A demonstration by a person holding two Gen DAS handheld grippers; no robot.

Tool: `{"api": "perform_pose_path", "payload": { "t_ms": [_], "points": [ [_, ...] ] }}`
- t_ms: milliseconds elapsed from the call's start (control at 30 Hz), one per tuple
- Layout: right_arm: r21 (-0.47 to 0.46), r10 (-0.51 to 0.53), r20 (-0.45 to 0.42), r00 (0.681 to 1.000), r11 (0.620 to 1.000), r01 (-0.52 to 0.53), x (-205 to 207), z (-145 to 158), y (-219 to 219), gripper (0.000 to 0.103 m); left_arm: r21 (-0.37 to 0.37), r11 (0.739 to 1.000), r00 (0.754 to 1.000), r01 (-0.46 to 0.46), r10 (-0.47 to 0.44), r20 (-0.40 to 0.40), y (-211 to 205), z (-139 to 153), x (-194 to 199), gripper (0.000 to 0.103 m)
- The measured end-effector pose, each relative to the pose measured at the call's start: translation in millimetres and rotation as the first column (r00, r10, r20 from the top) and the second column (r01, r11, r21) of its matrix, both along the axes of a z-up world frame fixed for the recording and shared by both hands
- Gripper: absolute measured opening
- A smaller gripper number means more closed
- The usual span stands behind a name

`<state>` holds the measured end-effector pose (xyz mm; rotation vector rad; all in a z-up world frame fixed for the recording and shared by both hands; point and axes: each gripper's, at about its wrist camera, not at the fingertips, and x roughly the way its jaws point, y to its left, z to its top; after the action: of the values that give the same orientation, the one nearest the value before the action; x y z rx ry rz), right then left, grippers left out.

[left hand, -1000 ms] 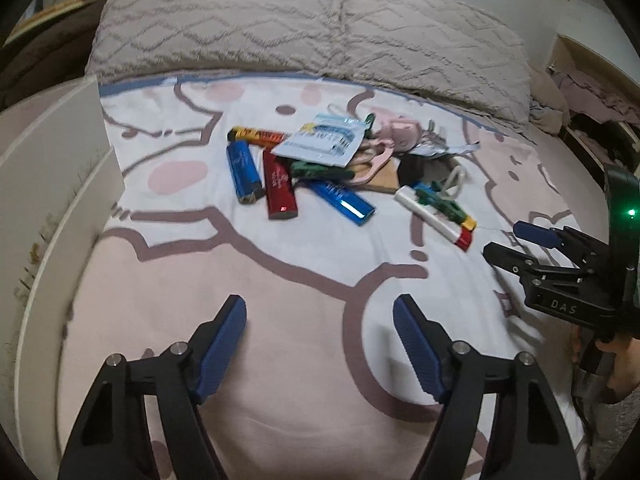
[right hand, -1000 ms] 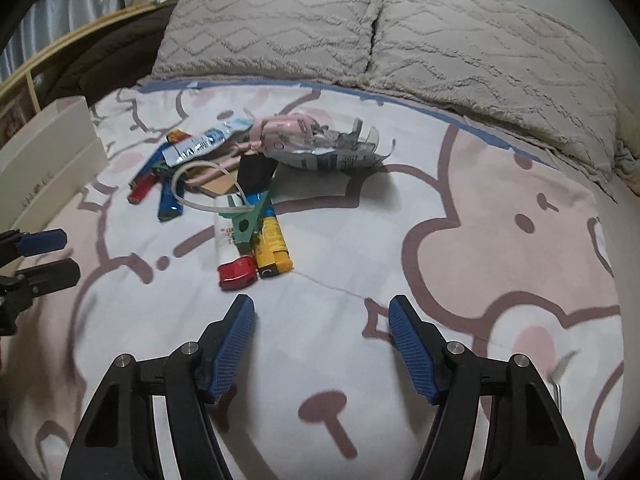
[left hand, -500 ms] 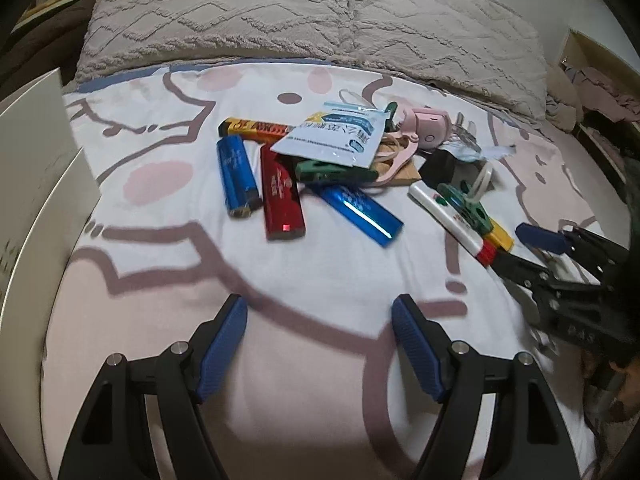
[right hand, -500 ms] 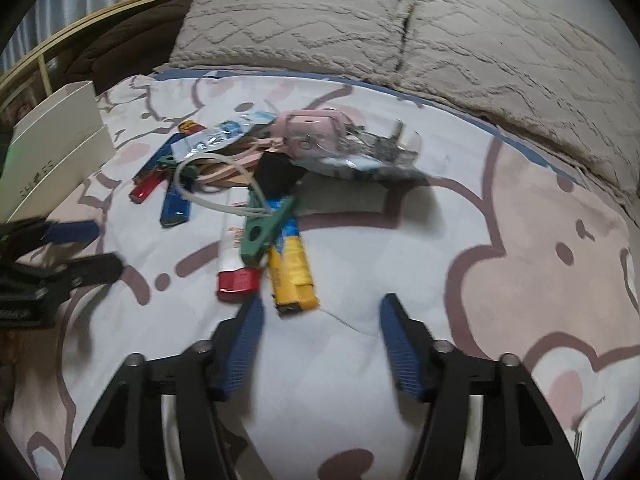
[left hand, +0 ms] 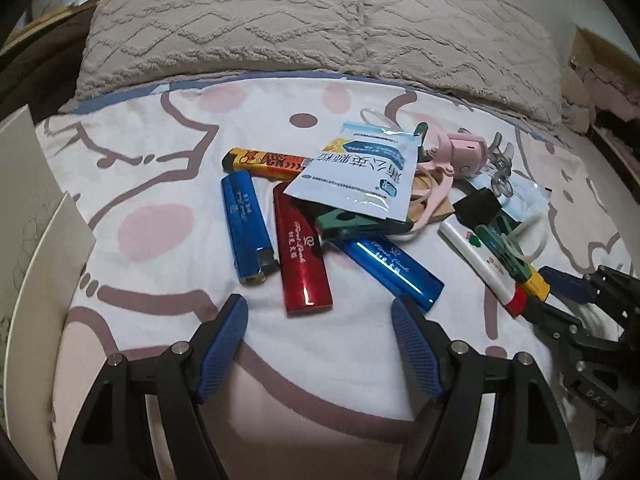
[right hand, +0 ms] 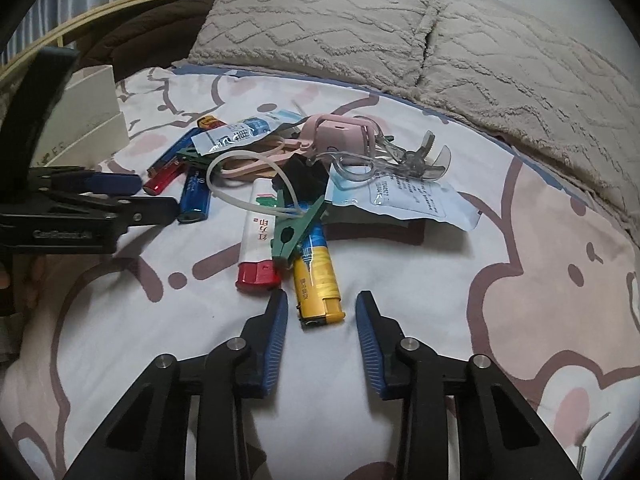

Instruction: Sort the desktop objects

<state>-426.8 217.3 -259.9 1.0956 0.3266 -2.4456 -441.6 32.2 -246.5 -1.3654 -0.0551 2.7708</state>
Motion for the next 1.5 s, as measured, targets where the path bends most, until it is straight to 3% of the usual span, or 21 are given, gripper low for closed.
{"api": "perform_pose_path", "payload": {
  "t_ms": [133, 200, 333, 567, 733, 900, 1133, 1500],
  "points": [
    [-0.044, 0.012, 0.014, 1.000, 0.999, -0.012, 2.9, 0.7, 4.4, 0.028, -0.012, 1.000, 1.000, 0.021, -0.021, -0.009, 4.6, 1.3, -2.0, 0.052],
    [-0.055, 0.018, 0.014, 1.000, 0.998, -0.017, 6.1, 1.1, 4.3, 0.024, -0.015, 1.000, 1.000, 0.028, -0.028, -0.013, 6.4, 1.3, -3.2, 0.047],
    [-0.074, 0.023, 0.018, 1.000, 0.997, -0.022, 12.4, 1.9, 5.9, 0.023, -0.015, 0.999, 0.999, 0.033, -0.034, -0.029, 7.2, 1.8, -0.8, 0.027],
    [-0.149, 0.027, 0.058, 0.998, 0.989, -0.018, 29.1, 1.7, 18.7, 0.022, 0.016, 1.000, 1.000, 0.013, -0.013, -0.026, 4.3, 2.1, 9.5, 0.025],
    [-0.153, 0.012, 0.061, 0.998, 0.988, -0.002, 47.6, 2.6, 21.9, 0.022, 0.048, 0.999, 1.000, -0.005, 0.006, -0.025, 1.6, 2.1, 28.0, 0.023],
    [-0.178, -0.007, 0.082, 0.997, 0.984, 0.022, 67.9, 2.8, 29.3, 0.022, 0.085, 0.996, 1.000, -0.002, 0.003, -0.016, 0.1, 3.4, 62.0, 0.023],
    [-0.166, -0.027, 0.090, 0.996, 0.985, 0.042, 99.1, 3.2, 33.1, 0.022, 0.041, 0.998, 0.999, 0.047, -0.047, -0.008, 11.2, 5.6, 113.1, 0.023],
    [-0.197, -0.037, 0.149, 0.988, 0.978, 0.067, 148.6, 3.2, 45.8, 0.022, 0.091, 0.992, 0.995, 0.085, -0.089, 0.039, 19.0, 6.6, 180.6, 0.023]
  ]
}}
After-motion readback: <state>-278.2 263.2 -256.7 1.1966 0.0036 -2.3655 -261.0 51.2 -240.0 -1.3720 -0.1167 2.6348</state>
